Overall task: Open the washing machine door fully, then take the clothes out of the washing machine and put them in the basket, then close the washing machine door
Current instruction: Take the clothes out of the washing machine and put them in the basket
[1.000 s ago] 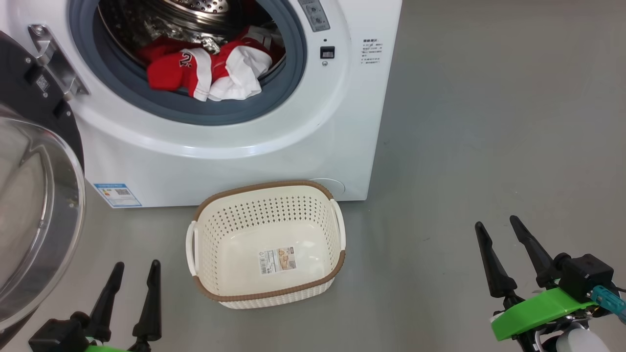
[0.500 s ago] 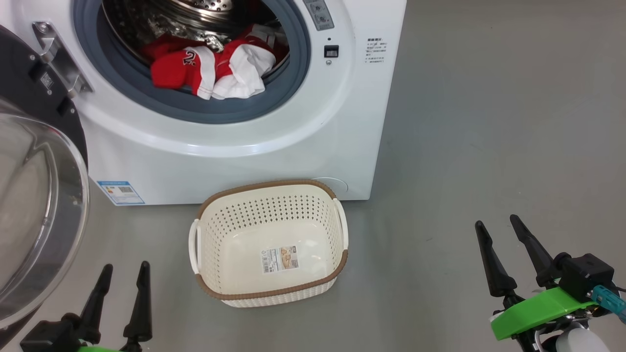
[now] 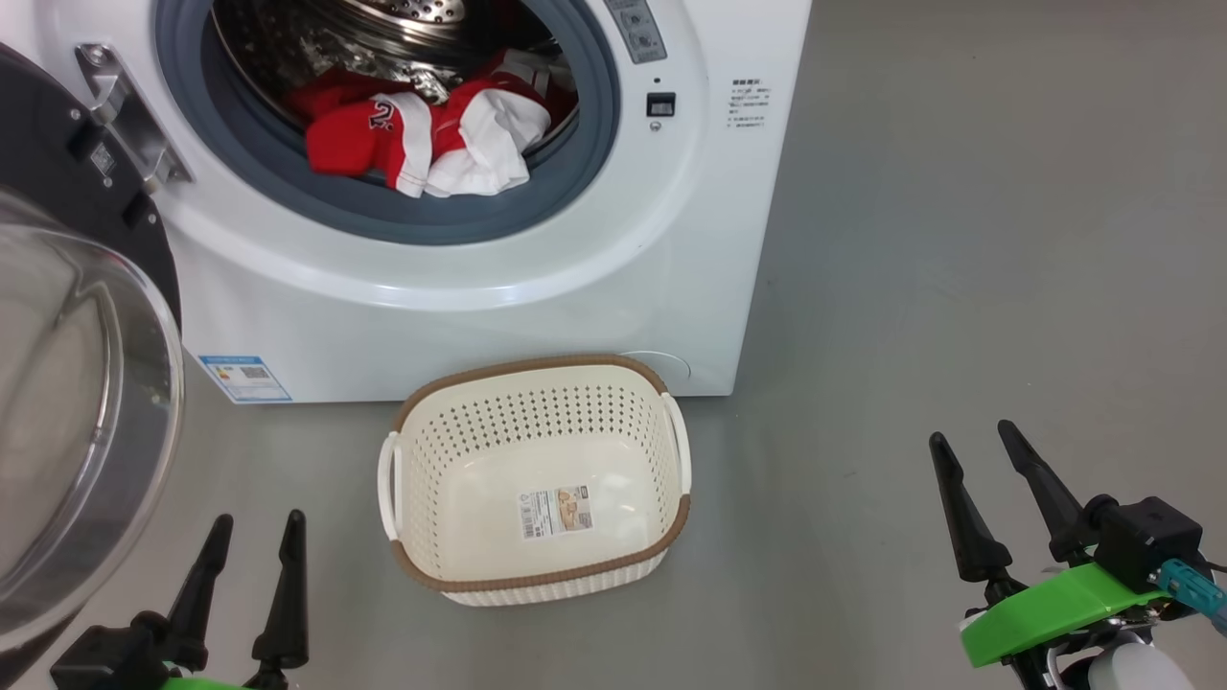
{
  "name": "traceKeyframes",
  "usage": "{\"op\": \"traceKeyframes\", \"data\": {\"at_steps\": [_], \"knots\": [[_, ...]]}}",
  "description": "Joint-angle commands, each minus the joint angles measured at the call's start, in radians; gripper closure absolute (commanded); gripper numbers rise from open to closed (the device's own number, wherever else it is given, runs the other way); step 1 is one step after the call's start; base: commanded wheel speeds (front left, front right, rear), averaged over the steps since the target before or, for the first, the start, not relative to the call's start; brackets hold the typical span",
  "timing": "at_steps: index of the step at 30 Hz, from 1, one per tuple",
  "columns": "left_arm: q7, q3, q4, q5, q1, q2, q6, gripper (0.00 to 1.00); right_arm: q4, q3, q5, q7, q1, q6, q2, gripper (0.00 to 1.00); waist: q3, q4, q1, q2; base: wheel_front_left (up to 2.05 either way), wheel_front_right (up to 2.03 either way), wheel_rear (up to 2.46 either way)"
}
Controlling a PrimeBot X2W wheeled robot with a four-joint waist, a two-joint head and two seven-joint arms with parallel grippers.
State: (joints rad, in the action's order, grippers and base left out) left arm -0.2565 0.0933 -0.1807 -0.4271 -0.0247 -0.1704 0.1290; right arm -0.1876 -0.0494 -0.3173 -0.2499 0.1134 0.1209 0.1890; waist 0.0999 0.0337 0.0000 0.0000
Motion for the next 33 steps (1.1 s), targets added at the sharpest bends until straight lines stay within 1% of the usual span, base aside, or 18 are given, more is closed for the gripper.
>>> {"op": "traceKeyframes", "data": {"at_steps": [1, 12, 17, 29, 33], "knots": [[-0.005, -0.033, 0.027, -0.007, -0.028, -0.02, 0.002, 0.0, 0.028, -0.024, 0.006, -0.012, 0.005, 0.01, 0.007, 0.0, 0.001, 0.0, 0.0, 0.0, 0.87, -1.41, 0.54], [-0.005, -0.025, 0.035, -0.006, -0.041, -0.021, 0.002, 0.0, 0.031, -0.024, 0.005, -0.012, 0.01, 0.01, 0.007, 0.0, 0.017, 0.003, 0.0, 0.0, 1.06, -1.5, 0.45], [-0.005, -0.028, 0.032, -0.005, -0.047, -0.018, 0.002, 0.0, 0.031, -0.024, 0.006, -0.012, 0.015, 0.01, 0.006, 0.0, 0.023, 0.006, 0.0, 0.0, 0.85, -1.04, 0.19], [-0.005, -0.03, 0.02, 0.008, -0.061, -0.008, 0.002, 0.0, 0.028, -0.032, 0.006, -0.012, 0.025, 0.01, 0.001, 0.0, 0.032, 0.008, 0.0, 0.0, 0.11, -0.11, 0.0], [-0.005, -0.007, -0.005, 0.002, -0.09, -0.008, 0.002, 0.0, 0.033, -0.033, 0.008, -0.012, 0.036, 0.01, -0.003, 0.0, 0.058, 0.004, 0.0, 0.0, 0.0, 0.0, 0.0]]}}
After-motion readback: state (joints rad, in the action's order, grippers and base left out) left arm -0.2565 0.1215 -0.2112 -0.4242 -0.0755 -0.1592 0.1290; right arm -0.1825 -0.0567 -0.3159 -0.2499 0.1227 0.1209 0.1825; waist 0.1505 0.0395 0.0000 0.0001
